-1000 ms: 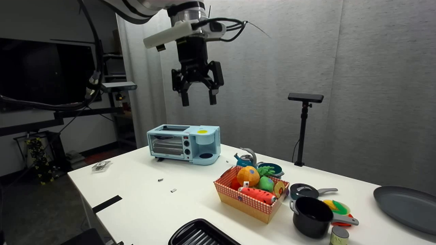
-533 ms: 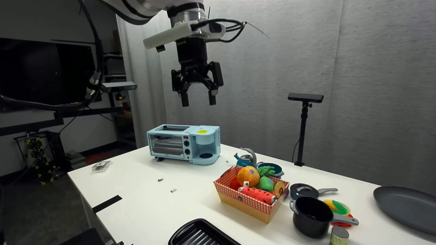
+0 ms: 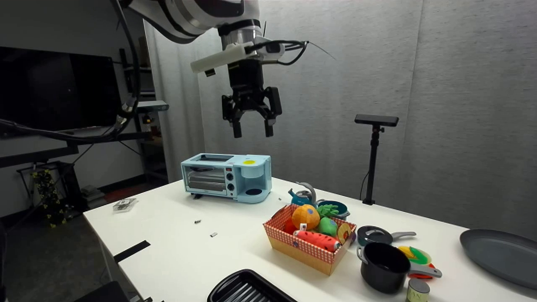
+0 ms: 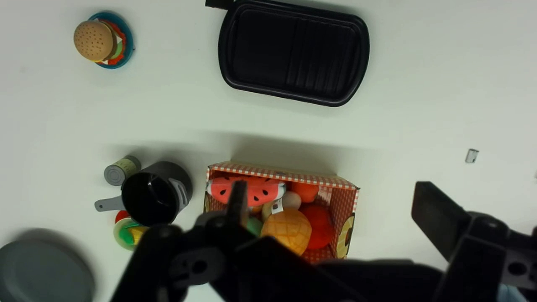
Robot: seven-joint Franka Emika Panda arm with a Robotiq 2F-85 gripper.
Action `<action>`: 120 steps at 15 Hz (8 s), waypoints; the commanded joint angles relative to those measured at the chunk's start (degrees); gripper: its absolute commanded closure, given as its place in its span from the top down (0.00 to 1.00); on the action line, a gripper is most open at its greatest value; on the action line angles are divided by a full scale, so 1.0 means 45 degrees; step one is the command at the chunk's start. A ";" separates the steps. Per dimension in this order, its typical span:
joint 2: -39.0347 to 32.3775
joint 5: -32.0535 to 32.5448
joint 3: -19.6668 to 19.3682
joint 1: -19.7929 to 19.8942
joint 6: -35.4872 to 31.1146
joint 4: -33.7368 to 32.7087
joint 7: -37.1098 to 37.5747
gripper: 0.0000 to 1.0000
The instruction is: Put the pineapple toy that is in the box in the black pot
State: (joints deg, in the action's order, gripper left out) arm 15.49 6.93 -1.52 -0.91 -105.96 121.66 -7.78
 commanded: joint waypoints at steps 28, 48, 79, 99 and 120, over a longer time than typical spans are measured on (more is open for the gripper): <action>-0.4787 -0.0217 0.0202 0.0142 -0.0766 -0.1796 0.1065 1.00; -0.8302 0.0792 -0.0372 0.0173 -0.2770 -0.4148 0.1855 1.00; -1.2178 0.0576 -0.0130 -0.0229 -0.2065 -0.8343 0.1737 1.00; -1.4042 0.0358 0.0078 -0.0210 -0.1263 -1.0057 0.1296 0.35; -1.2192 -0.1278 -0.0038 0.1568 -0.0692 -0.9392 0.1216 0.04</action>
State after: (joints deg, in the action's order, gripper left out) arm -41.11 3.54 -1.92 5.28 -110.59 78.39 -2.01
